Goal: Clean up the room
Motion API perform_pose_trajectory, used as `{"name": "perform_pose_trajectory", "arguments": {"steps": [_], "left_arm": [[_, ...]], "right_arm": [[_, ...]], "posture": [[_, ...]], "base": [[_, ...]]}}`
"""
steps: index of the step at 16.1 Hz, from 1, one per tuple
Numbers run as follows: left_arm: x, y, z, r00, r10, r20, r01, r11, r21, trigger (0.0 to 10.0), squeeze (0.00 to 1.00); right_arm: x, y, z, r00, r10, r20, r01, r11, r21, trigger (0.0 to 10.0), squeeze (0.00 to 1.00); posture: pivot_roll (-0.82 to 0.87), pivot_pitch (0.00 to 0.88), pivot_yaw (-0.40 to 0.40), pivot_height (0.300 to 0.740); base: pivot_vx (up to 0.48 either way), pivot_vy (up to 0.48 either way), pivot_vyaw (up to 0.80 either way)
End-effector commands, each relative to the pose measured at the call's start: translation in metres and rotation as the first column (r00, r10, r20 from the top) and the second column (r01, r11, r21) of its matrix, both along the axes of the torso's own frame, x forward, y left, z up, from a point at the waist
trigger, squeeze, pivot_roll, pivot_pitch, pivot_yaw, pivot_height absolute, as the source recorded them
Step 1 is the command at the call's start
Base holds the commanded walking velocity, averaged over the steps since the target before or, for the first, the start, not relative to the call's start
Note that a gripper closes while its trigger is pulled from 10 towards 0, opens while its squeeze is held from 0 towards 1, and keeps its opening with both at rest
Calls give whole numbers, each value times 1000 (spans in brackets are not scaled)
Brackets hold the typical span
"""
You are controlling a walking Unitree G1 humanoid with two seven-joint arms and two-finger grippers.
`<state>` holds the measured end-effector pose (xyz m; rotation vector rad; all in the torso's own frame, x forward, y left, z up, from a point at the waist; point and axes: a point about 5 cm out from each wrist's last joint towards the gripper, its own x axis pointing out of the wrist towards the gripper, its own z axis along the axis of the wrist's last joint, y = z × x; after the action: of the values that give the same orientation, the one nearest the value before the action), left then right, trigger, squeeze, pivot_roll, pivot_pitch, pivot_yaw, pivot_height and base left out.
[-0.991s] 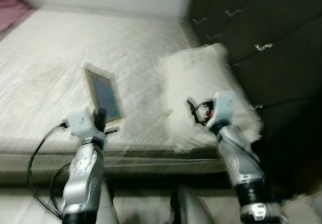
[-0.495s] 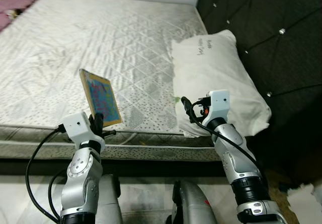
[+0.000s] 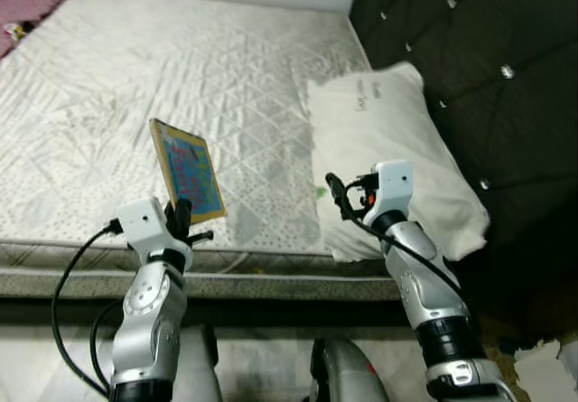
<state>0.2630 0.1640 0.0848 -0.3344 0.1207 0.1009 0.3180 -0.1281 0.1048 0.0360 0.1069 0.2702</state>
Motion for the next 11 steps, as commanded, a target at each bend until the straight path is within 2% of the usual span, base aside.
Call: {"name": "perform_pose_trajectory", "arguments": {"steps": [1,7,9,10,11], "left_arm": [[5,-8,13,998,-23,60,24,1000,-9,10000,0],[5,-11,11,998,-25,56,26,999,-19,10000,0],[6,-16,8,999,-30,21,30,999,-10,10000,0],[6,-16,1,1000,-14,-28,12,998,-55,10000,0],[6,-16,1,999,-11,-34,9,998,-59,10000,0]], "right_arm": [[1,-6,3,1000,-13,8,13,1000,-12,10000,0],[0,-6,2,1000,-13,8,13,1000,-17,10000,0],[0,-7,2,1000,-14,6,14,1000,-22,10000,0],[0,-7,2,1000,-12,6,12,1000,-24,10000,0],[0,-7,2,1000,-12,6,12,1000,-23,10000,0]], "posture": [[-109,0,-90,626],[-112,0,-89,626],[-112,0,-89,626],[-114,0,-89,626],[-114,0,-89,626]], "base": [[364,0,0],[353,0,0],[0,0,0],[0,0,0],[0,0,0]]}}
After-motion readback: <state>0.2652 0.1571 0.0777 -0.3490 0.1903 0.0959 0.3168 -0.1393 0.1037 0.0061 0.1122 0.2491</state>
